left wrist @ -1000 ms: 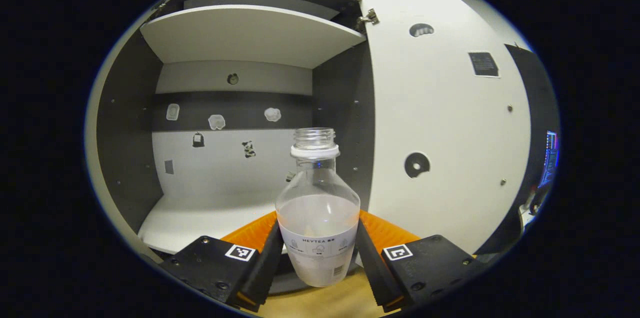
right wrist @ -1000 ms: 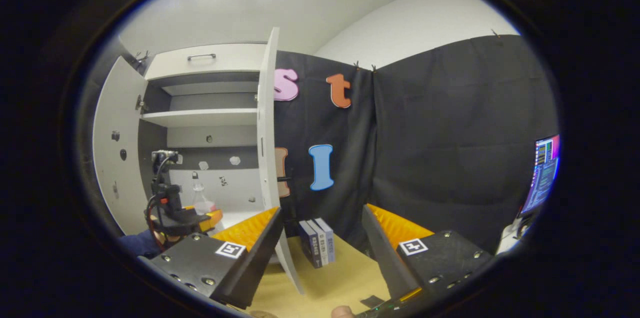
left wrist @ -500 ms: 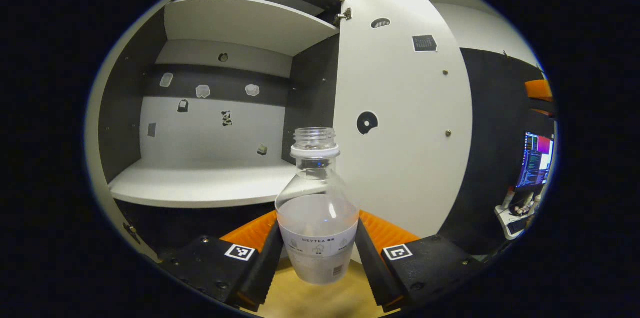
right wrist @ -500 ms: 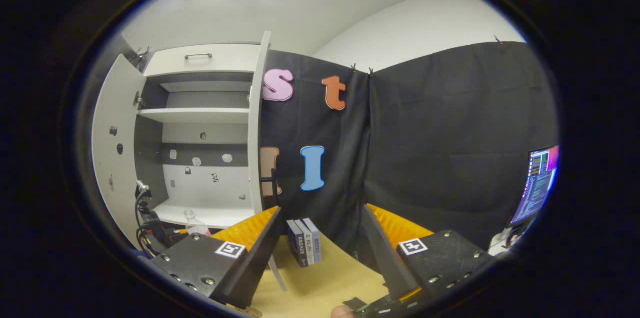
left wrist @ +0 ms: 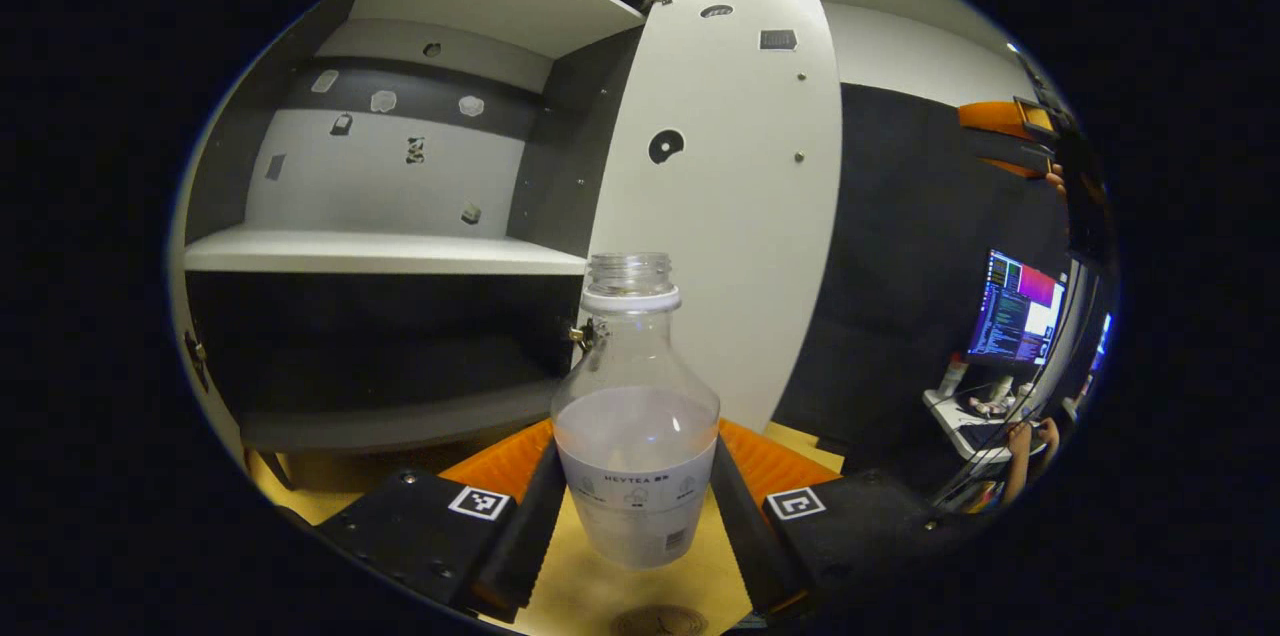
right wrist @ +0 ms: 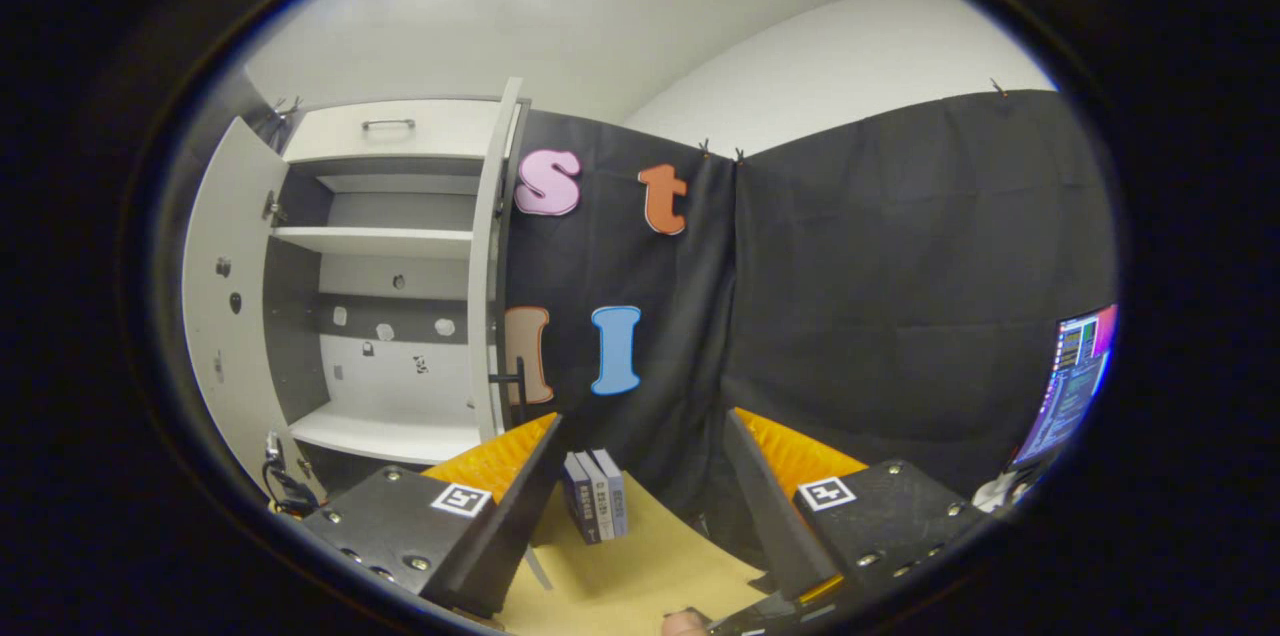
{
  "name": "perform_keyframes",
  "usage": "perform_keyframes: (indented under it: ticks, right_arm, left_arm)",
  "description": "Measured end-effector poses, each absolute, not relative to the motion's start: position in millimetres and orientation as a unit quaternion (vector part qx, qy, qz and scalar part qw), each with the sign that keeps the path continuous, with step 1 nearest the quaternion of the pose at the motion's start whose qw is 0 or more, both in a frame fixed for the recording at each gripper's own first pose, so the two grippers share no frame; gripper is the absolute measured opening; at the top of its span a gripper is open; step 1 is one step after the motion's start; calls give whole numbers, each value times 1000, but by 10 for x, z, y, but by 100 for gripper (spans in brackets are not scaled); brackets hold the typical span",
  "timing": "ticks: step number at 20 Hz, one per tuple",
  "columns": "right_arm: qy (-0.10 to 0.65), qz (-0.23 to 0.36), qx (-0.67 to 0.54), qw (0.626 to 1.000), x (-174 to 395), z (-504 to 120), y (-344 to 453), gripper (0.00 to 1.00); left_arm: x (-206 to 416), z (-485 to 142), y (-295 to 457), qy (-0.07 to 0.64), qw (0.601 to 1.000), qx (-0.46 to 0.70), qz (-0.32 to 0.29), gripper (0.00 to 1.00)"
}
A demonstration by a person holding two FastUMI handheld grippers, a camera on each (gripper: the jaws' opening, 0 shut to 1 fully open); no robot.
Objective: Grasp the bottle in the cabinet with the left hand and place it on the coaster, then close the right door with the right hand and the left door with the left hand.
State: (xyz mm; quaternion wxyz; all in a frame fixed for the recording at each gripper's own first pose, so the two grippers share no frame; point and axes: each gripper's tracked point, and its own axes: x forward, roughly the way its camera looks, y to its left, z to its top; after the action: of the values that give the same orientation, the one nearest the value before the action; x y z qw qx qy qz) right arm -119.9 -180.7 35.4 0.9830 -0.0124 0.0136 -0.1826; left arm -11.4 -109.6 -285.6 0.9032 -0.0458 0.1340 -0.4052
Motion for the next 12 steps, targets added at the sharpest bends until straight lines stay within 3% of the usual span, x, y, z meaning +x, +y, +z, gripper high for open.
perform_keyframes:
  ticks: [12]
  right_arm:
    - [5,-160,-34,987,-1167,465,-1788,95]
  left_arm:
    - [-641,-3744,-962,176,904,-29,-388,79]
